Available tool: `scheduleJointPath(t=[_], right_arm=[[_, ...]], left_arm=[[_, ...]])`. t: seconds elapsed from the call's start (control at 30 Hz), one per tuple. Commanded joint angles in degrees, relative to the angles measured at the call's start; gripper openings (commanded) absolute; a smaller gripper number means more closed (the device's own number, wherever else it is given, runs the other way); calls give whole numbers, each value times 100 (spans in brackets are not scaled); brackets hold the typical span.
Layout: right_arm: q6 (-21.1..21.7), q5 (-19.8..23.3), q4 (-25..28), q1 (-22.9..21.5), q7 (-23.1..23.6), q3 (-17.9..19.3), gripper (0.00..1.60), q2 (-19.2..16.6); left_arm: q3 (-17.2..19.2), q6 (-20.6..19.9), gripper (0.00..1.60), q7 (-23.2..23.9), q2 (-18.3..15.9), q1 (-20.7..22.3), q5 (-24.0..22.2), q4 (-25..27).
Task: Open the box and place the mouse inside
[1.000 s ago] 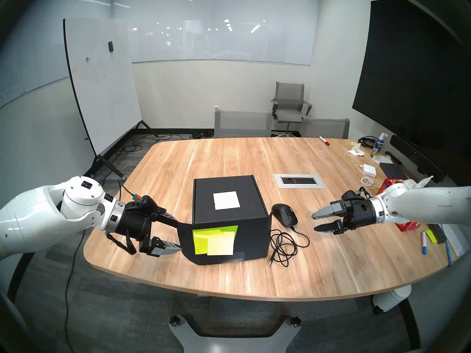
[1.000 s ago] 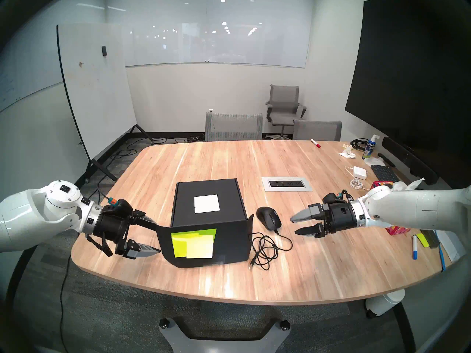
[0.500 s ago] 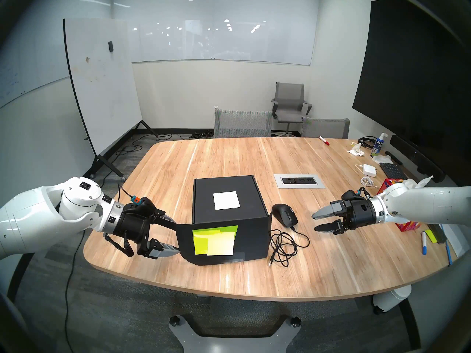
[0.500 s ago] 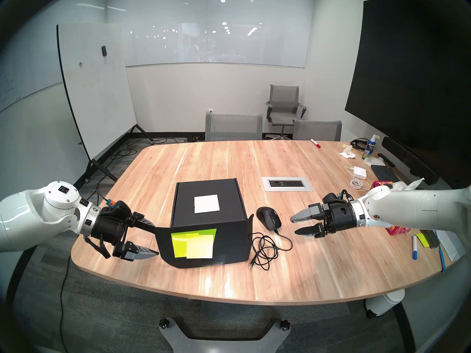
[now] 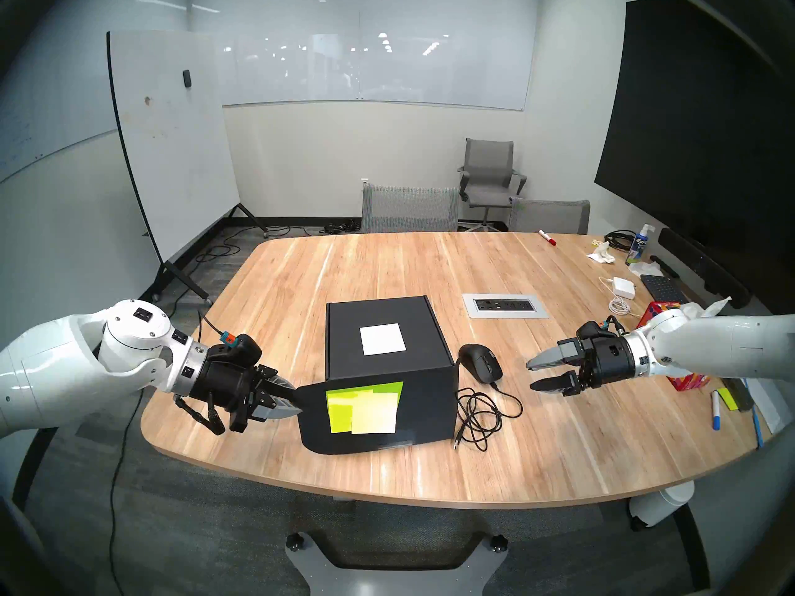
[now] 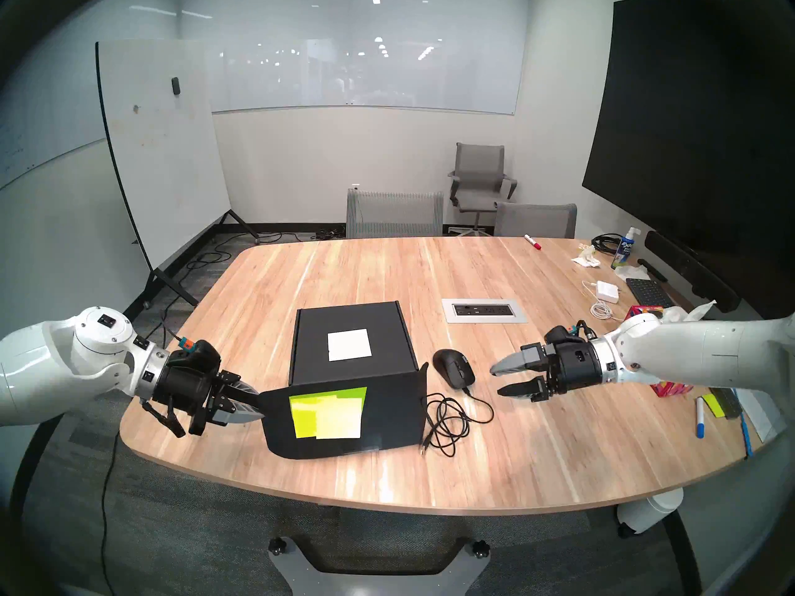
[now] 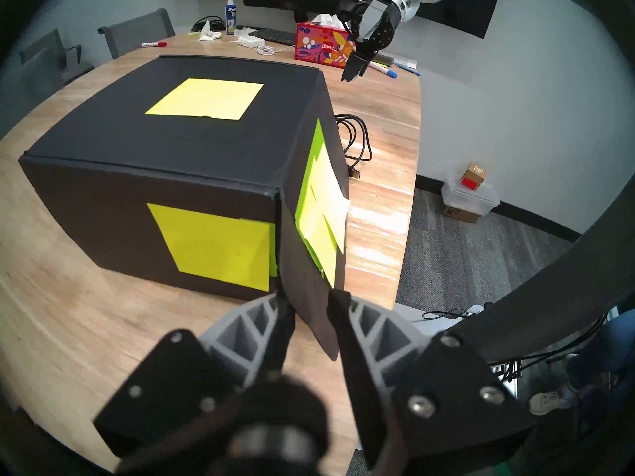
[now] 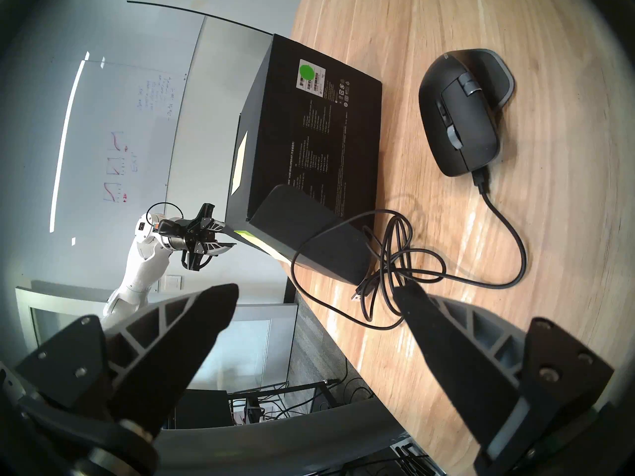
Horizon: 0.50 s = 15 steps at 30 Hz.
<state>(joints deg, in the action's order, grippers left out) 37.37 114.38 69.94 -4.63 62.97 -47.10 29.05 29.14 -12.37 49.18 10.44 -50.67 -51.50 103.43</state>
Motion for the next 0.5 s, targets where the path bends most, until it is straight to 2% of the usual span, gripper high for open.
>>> scheduleJointPath(t=[0.0,0.03,0.07,0.1,0.13,0.47], right_arm=[[10,12,-12,-74,40,52,160,-3],[10,12,-12,-74,40,52,160,-3],[10,12,-12,-74,40,53,160,-3],[10,12,-12,-73,40,53,160,-3],[11,12,-12,-73,40,53,160,-3],[11,11,-12,-72,39,56,160,-4]], left_arm=[[35,17,70,-7,9,33,-10,-1],[33,24,61,-7,8,33,-10,-2],[31,32,24,-9,4,33,-9,0],[30,35,4,-7,3,33,-9,0],[30,38,0,-6,2,33,-9,0],[25,100,0,-10,-32,35,-33,23]])
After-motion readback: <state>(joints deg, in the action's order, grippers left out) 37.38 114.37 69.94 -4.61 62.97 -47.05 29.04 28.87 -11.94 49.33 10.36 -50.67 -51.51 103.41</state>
